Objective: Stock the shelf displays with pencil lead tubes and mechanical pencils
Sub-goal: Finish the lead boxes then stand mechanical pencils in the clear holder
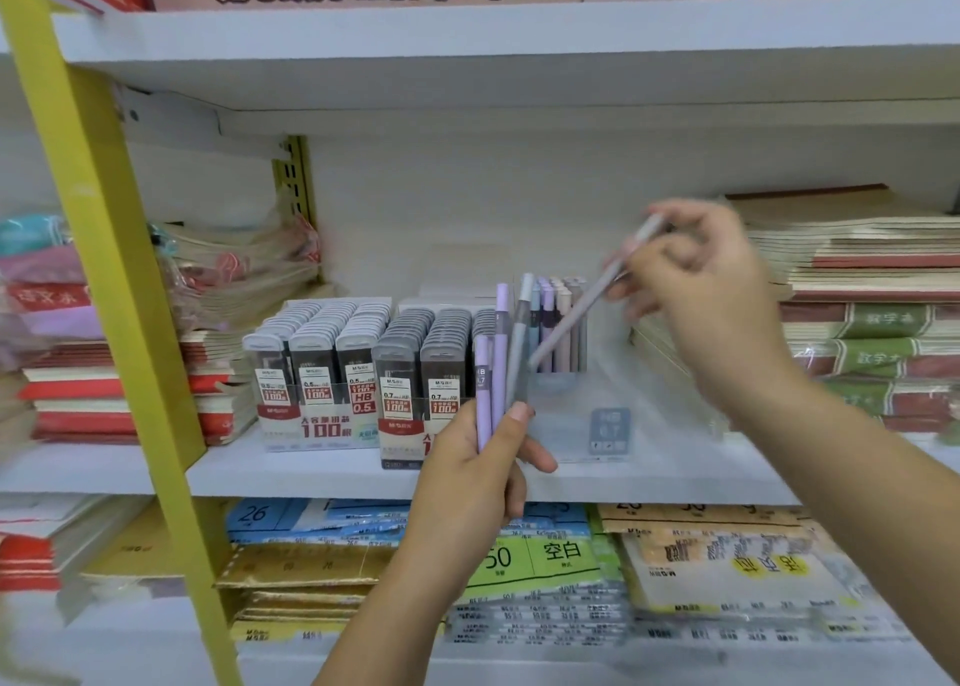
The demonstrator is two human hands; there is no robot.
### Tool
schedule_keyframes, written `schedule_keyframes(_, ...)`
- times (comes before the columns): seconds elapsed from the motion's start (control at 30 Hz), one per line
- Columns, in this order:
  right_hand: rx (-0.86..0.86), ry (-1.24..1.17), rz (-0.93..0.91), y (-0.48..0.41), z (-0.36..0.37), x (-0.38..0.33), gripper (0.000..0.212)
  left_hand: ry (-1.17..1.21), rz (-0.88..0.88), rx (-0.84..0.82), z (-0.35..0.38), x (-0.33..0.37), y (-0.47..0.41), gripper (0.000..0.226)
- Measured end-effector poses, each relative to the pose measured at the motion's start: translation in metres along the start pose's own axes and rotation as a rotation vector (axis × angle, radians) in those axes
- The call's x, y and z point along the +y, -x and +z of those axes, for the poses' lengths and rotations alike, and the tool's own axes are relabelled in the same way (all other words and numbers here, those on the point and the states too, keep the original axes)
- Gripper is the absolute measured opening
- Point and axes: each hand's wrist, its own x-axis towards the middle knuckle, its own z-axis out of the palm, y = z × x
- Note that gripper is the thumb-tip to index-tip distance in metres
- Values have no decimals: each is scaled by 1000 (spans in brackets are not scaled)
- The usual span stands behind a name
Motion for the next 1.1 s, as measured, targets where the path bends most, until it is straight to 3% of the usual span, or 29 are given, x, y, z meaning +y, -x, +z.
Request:
schedule_keyframes(0.1,4,262,-188,-25,-15,1,30,-30,13,7,-5,2,1,28)
schedule_keyframes(0.2,-188,589,-186,-33,-11,20,28,-60,18,1,-7,4,2,32)
schedule_keyframes(0.3,-270,730,-168,-26,-5,37,27,-41,23,-3,-7,6,2,29)
schedule_keyframes(0.7,-268,802,-170,-20,1,44,28,16,16,-5,-13,0,0,20)
schedule_keyframes(0.87,-229,974,-175,-24,3,53,18,40,3,-17,-15,-1,-1,19)
schedule_keyframes(1.0,-193,918,-103,-19,5,45,21,38,-5,-47,-17,-1,-1,23)
schedule_keyframes(1.1,-112,652,-176,-2,10,23,16,34,1,-67,-15,1,0,27)
